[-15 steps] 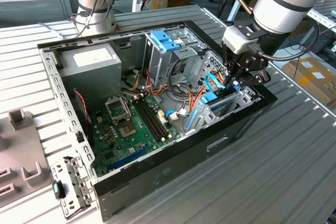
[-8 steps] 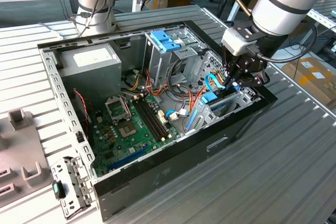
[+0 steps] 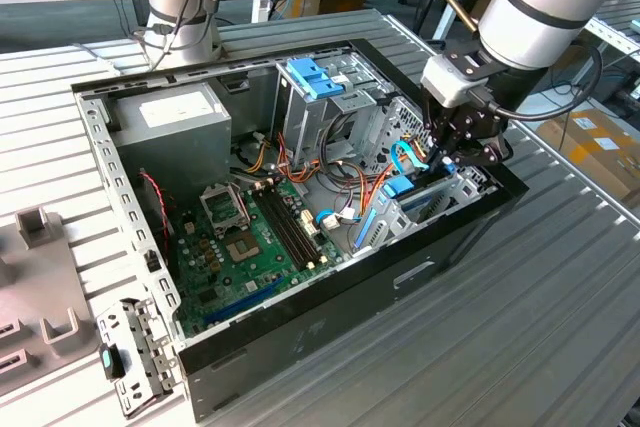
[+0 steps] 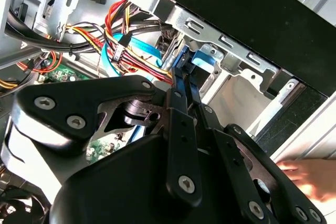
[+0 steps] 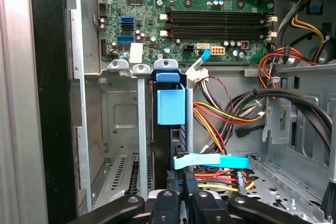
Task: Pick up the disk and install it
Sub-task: 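Insert the second disk wire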
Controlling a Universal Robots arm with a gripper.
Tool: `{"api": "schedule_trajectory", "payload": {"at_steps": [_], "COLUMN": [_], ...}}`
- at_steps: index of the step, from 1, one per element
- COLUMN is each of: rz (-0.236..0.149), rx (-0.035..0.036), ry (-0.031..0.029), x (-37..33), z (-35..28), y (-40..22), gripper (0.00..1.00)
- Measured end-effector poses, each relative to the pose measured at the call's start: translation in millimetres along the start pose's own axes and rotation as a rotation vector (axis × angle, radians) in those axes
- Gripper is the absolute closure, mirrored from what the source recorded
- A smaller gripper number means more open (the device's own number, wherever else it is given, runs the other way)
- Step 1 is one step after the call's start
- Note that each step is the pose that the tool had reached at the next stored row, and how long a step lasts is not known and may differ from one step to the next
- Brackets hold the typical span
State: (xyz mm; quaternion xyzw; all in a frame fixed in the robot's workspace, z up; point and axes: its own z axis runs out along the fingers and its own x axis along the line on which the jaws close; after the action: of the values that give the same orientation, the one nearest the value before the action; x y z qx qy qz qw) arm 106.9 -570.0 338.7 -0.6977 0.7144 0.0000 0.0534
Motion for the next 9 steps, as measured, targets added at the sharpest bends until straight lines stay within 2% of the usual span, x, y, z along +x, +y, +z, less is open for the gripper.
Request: {"api": "schedule_trajectory", "payload": {"at_steps": [4, 5, 7, 9], "rz": [0.0, 0.0, 0.0, 0.0], "rx": [0.0, 0.0, 0.0, 0.0], "ry": [-0.0012, -0.0005, -0.0001, 0.0], "x": [0.0, 0.0, 0.0, 0.0], "z": [0.7, 0.4, 0.2, 0.2], "y": [0.1, 0.0, 0.0, 0.0], "gripper": [0.83, 0.71, 0.71, 0.58]}}
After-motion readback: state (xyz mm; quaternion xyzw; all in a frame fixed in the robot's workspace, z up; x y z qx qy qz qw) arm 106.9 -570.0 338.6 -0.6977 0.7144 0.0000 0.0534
